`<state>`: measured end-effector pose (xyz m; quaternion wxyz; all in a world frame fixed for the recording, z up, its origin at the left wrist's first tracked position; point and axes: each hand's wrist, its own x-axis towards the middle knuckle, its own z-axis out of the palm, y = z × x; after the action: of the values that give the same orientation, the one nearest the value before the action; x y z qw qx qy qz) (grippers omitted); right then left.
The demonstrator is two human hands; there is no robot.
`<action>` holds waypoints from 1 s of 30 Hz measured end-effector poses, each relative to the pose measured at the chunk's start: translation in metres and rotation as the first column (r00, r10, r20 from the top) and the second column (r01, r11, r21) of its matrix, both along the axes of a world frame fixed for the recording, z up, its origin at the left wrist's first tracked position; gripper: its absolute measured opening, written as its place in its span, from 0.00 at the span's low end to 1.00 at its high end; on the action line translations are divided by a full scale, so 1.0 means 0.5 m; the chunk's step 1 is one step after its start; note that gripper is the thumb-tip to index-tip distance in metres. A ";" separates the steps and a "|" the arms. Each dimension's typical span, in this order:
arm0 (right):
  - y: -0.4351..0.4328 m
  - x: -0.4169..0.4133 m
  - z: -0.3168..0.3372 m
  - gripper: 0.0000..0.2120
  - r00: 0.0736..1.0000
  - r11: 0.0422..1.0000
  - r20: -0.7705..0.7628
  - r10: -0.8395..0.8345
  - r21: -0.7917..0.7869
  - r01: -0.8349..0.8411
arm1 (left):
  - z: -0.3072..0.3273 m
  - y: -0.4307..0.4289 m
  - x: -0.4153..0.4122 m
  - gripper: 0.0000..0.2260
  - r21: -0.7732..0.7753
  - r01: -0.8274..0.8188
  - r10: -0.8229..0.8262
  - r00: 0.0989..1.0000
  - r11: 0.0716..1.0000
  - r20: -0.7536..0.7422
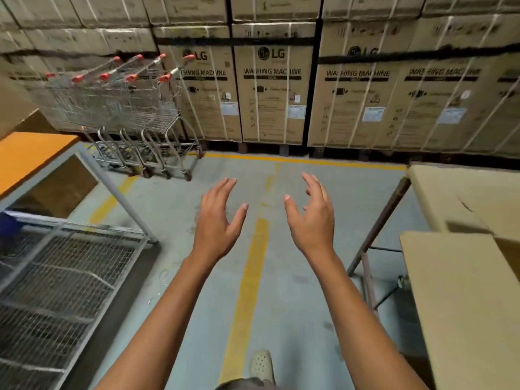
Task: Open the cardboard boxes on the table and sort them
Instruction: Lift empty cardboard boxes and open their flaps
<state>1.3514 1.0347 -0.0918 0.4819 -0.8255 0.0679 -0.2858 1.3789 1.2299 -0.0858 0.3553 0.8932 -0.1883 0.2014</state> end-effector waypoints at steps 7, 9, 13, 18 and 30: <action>-0.128 0.270 0.055 0.25 0.982 0.984 0.080 -0.170 0.066 0.165 | 0.061 -0.153 0.329 0.23 0.006 0.127 -0.127 0.991 0.992 0.033; -0.181 0.332 0.053 0.24 0.968 0.971 0.106 -0.229 0.088 0.220 | 0.060 -0.209 0.413 0.23 0.001 0.168 -0.167 0.985 0.986 0.032; -0.306 0.454 0.029 0.22 0.950 0.956 0.114 -0.289 0.086 0.281 | 0.046 -0.346 0.582 0.23 -0.018 0.241 -0.240 0.970 0.970 0.045; -0.500 0.628 0.002 0.22 0.906 0.911 0.115 -0.407 0.127 0.393 | 0.041 -0.555 0.788 0.23 -0.011 0.346 -0.345 0.937 0.938 0.053; -0.884 0.888 0.040 0.24 0.760 0.770 0.129 -0.637 0.064 0.634 | 0.095 -1.052 1.148 0.23 -0.033 0.631 -0.628 0.776 0.775 0.064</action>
<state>1.7952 0.5926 -0.0720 0.3668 -0.7271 0.3111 -0.4899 1.9528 0.7039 -0.0381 0.4205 0.7640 -0.4794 0.0983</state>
